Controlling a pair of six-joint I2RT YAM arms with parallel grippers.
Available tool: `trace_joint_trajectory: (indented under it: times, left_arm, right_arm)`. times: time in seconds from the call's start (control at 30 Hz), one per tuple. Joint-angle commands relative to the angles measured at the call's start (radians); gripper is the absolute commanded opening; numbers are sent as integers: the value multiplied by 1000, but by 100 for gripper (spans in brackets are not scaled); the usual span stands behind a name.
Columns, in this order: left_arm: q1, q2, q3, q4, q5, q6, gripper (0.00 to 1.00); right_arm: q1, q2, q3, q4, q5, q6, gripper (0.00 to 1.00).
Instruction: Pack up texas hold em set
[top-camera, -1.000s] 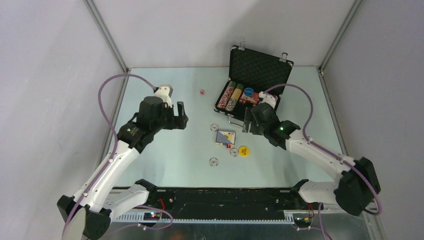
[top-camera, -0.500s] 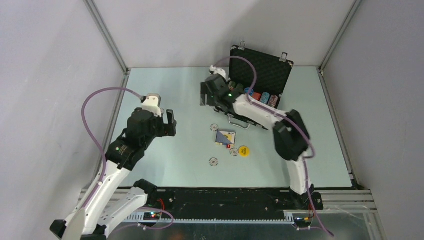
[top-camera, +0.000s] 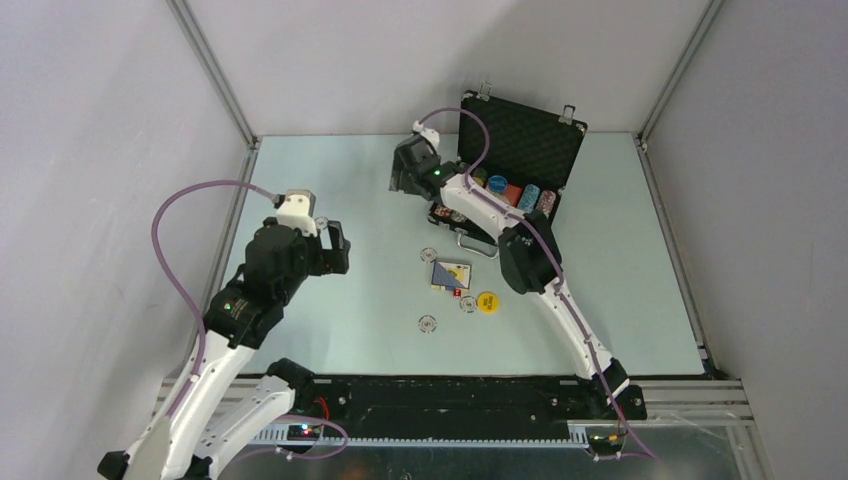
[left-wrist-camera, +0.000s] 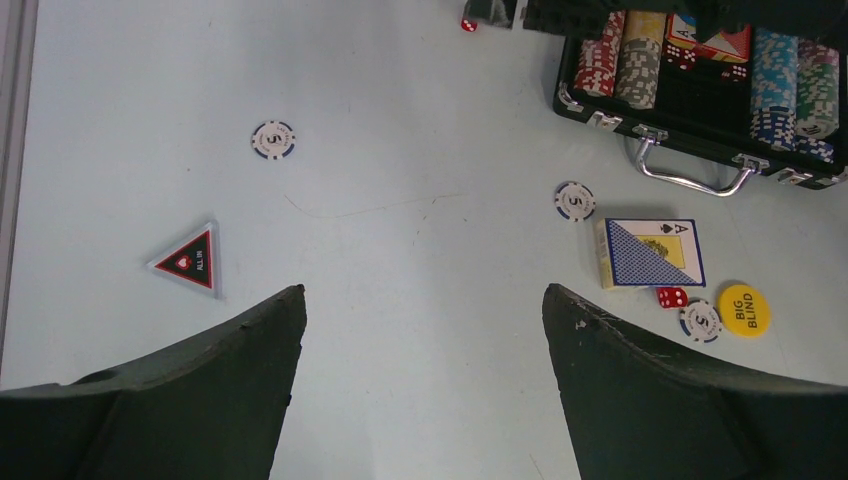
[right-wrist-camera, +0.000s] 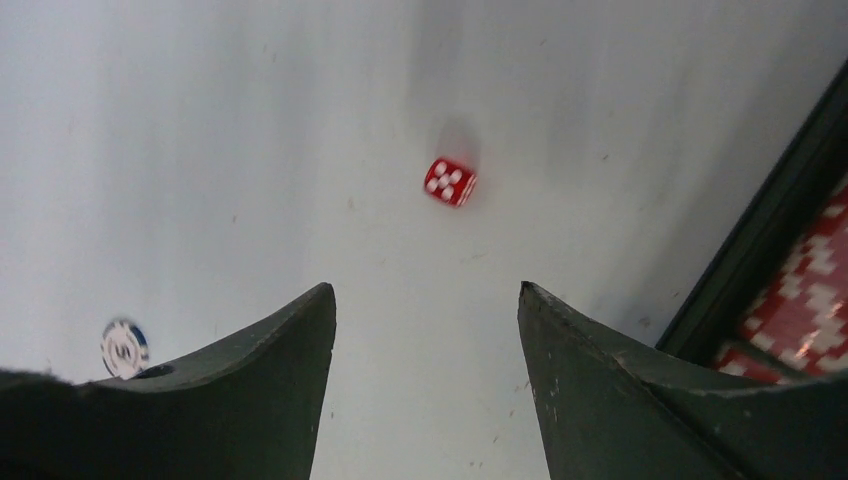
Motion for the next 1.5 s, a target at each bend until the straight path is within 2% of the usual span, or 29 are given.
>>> trace_joint_trajectory:
  times: [0.0, 0.17, 0.5, 0.73, 1.03, 1.47]
  left_arm:
    - [16, -5, -8, 35, 25, 18, 93]
    - [22, -10, -10, 35, 31, 18, 93]
    - [27, -3, -10, 37, 45, 19, 93]
    - [31, -2, -11, 36, 56, 19, 93]
    - [32, 0, -11, 38, 73, 18, 93]
    - [36, 0, -11, 39, 85, 20, 94]
  right_arm:
    - [-41, 13, 23, 98, -28, 105, 71]
    - [-50, 91, 100, 122, -41, 178, 71]
    - [-82, 162, 101, 236, -118, 344, 71]
    - [-92, 193, 98, 274, -118, 453, 70]
    - [-102, 201, 98, 301, -79, 491, 69]
    - [-131, 251, 130, 360, -198, 511, 59]
